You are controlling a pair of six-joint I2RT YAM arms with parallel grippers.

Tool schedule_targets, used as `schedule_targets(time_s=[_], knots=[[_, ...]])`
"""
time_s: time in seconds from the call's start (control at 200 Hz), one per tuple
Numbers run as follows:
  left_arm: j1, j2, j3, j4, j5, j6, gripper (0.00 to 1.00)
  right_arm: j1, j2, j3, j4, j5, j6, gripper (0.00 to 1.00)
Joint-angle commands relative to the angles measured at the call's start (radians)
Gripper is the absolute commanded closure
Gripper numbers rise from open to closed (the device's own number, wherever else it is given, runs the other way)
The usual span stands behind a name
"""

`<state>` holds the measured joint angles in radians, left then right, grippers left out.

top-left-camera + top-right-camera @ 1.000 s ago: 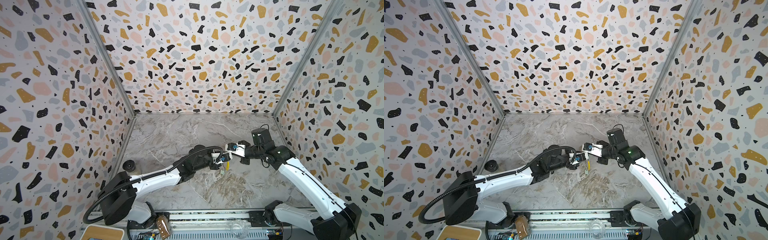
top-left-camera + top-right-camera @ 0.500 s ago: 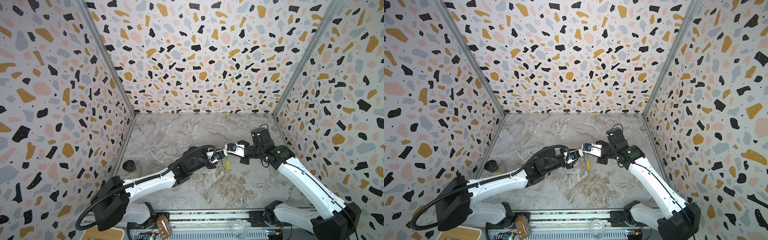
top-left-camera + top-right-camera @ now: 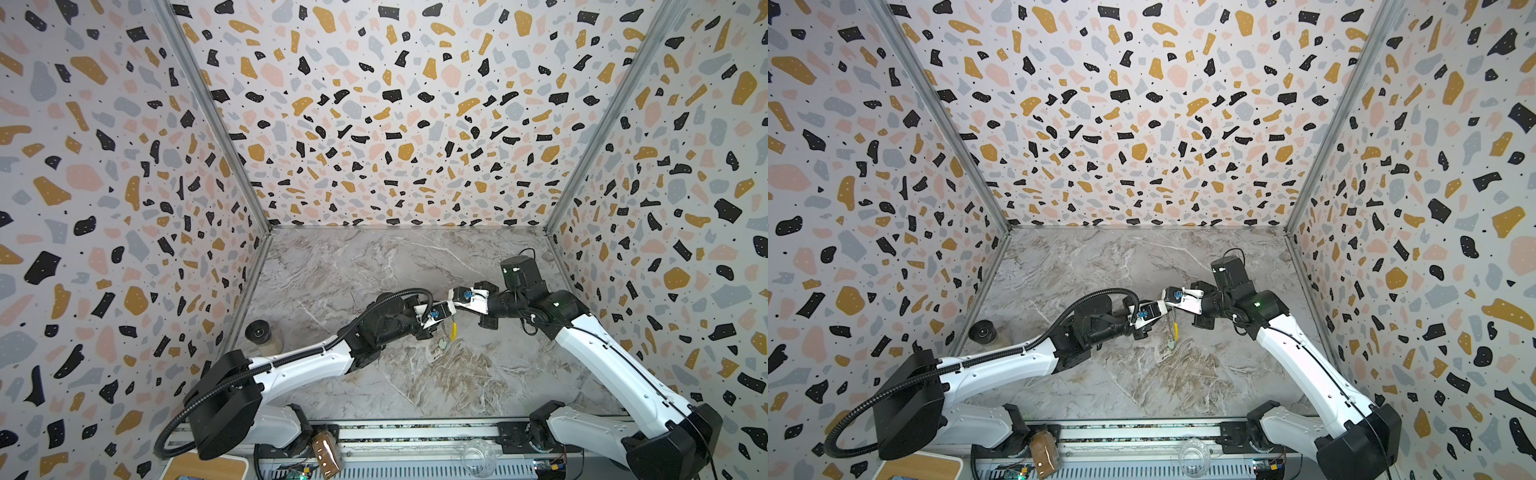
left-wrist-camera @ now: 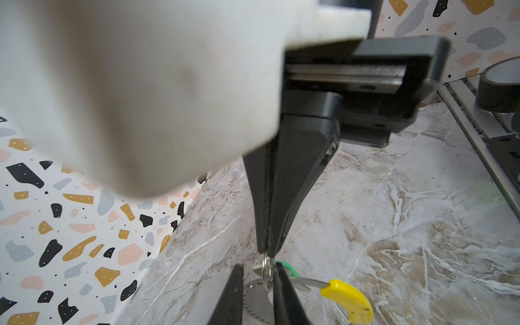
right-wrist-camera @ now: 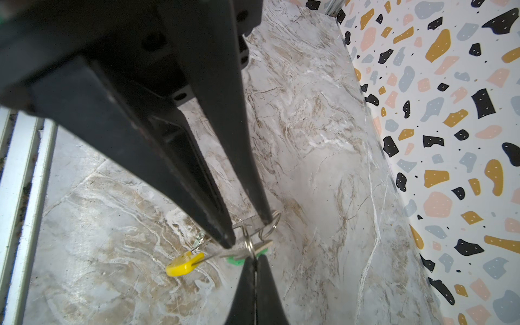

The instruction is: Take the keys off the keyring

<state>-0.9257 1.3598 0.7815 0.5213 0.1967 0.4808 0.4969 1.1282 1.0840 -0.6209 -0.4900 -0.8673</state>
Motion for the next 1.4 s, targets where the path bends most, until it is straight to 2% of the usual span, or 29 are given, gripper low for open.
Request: schedule_targets(time_s=[0.0,0.19,0.32,0.596,1.397], knots=[[0.003,0.019,0.04,-0.01,-0.007,-0.007,0.82,0.017,-0.001,0.05,-0.002,-0.01,0.007,0.98],[0.003,0.025,0.053,-0.036,-0.01,-0.002,0.83,0.025,-0.005,0.054,0.001,-0.001,0.011,0.98],[0.003,0.033,0.061,-0.037,-0.005,-0.003,0.79,0.032,-0.005,0.055,0.003,0.002,0.013,0.98],[0.003,0.026,0.041,-0.001,-0.032,-0.038,0.79,0.032,-0.009,0.048,0.003,0.007,0.023,0.98],[0.003,0.044,0.055,-0.009,-0.093,-0.041,0.92,0.035,-0.005,0.076,-0.002,-0.04,0.035,0.98]])
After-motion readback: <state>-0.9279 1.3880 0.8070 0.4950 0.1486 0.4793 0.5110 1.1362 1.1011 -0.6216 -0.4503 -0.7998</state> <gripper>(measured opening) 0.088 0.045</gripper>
